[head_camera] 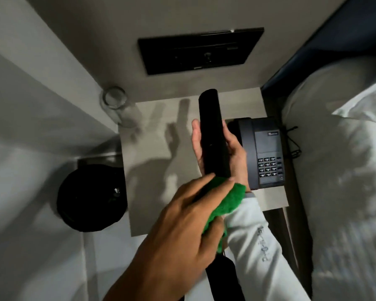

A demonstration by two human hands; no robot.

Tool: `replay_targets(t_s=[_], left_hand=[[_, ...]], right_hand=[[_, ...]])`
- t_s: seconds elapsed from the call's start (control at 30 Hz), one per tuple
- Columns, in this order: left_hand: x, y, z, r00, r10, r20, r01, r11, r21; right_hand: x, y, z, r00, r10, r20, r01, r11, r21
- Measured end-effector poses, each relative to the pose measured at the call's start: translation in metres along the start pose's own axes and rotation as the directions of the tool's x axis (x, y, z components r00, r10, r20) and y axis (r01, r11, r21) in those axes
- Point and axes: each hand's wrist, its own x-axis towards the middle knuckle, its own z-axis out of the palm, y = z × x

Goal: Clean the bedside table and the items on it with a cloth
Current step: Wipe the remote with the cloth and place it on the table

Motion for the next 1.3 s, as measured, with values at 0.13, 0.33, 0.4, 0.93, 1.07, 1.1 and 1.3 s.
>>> replay_targets(t_s=[0.13, 0.33, 0.4, 0.93, 1.07, 1.1, 1.3], left_hand=[[-0.015, -0.02, -0.035, 0.986, -0.026, -0.167, 0.014, 0.997, -0.076], [0.032, -0.041, -0.07, 0.906, -0.068, -0.418, 0.086, 0.996, 0.025], [0.058, -0.045, -0.068, 0.921, -0.066, -0.383, 0.121, 0.985, 0.12], [0.062, -0.01, 0.013, 0.991, -0.133, -0.002, 0.123, 0.911, 0.393], [0.039, -0.007, 0.021, 0.99, -0.117, 0.073, 0.081, 0.921, 0.381], [0.033, -0.008, 0.021, 0.99, -0.107, 0.087, 0.067, 0.925, 0.373], [-0.003, -0.019, 0.016, 0.978, -0.116, 0.172, 0.067, 0.961, 0.269]], right_hand=[[0.002, 0.012, 0.001, 0.997, 0.046, -0.057, -0.066, 0.894, -0.443], [-0.027, 0.023, -0.041, 0.964, 0.264, 0.043, -0.22, 0.876, -0.43], [-0.035, 0.031, -0.052, 0.952, 0.287, 0.109, -0.221, 0.888, -0.403], [-0.04, 0.034, -0.044, 0.998, 0.06, 0.016, -0.055, 0.975, -0.214], [-0.03, 0.024, -0.035, 0.995, 0.103, 0.016, -0.096, 0.963, -0.252], [-0.025, 0.022, -0.033, 0.994, 0.11, 0.022, -0.1, 0.956, -0.276], [0.015, 0.014, -0.037, 0.998, -0.021, -0.064, -0.013, 0.872, -0.489]])
